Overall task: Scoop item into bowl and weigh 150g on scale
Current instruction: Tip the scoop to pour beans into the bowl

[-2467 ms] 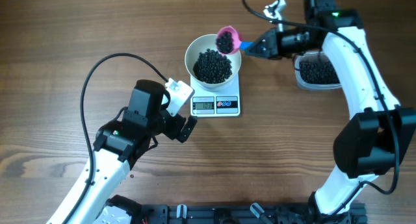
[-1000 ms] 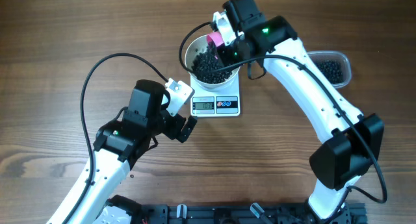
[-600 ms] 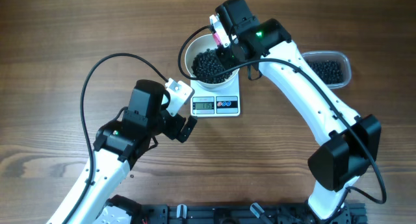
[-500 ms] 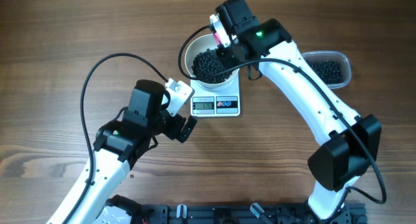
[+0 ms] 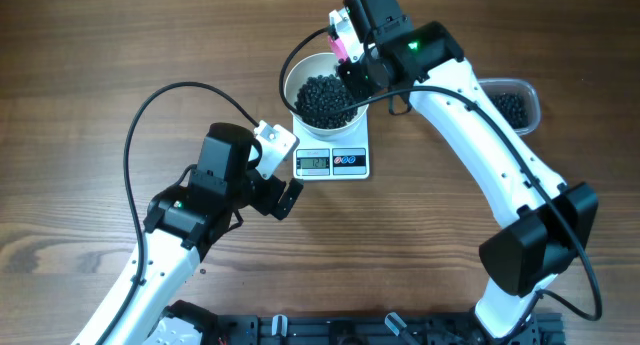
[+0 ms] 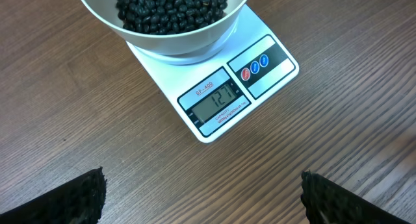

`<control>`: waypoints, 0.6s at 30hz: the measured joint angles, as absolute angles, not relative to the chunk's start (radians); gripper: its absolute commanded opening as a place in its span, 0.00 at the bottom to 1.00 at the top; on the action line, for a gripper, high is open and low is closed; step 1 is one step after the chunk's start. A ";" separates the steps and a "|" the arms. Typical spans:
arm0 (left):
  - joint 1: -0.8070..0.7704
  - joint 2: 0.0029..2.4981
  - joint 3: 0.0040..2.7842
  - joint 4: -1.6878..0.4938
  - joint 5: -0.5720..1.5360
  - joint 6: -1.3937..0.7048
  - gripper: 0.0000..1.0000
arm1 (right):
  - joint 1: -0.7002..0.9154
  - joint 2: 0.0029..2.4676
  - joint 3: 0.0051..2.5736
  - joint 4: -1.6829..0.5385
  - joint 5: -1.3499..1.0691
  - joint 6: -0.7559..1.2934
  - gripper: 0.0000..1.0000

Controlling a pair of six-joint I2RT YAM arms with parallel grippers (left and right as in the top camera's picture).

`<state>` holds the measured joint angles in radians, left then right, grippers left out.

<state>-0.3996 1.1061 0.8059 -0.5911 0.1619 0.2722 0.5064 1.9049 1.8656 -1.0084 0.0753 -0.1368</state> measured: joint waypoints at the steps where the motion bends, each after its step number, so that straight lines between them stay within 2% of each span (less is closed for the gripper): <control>1: -0.400 1.106 0.806 -0.592 0.162 0.272 1.00 | 0.508 1.903 1.866 -1.008 0.075 -0.138 0.04; 13: -0.400 1.106 0.806 -0.592 0.162 0.272 1.00 | 0.508 1.901 1.868 -1.016 0.071 -0.144 0.04; 18: -0.400 1.106 0.806 -0.592 0.162 0.272 1.00 | 0.462 1.886 1.868 -1.012 -0.007 -0.132 0.04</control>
<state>-0.3996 1.1061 0.8059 -0.5919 0.1619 0.2722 0.4622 1.8858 1.8675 -1.0122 -0.0071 -0.1318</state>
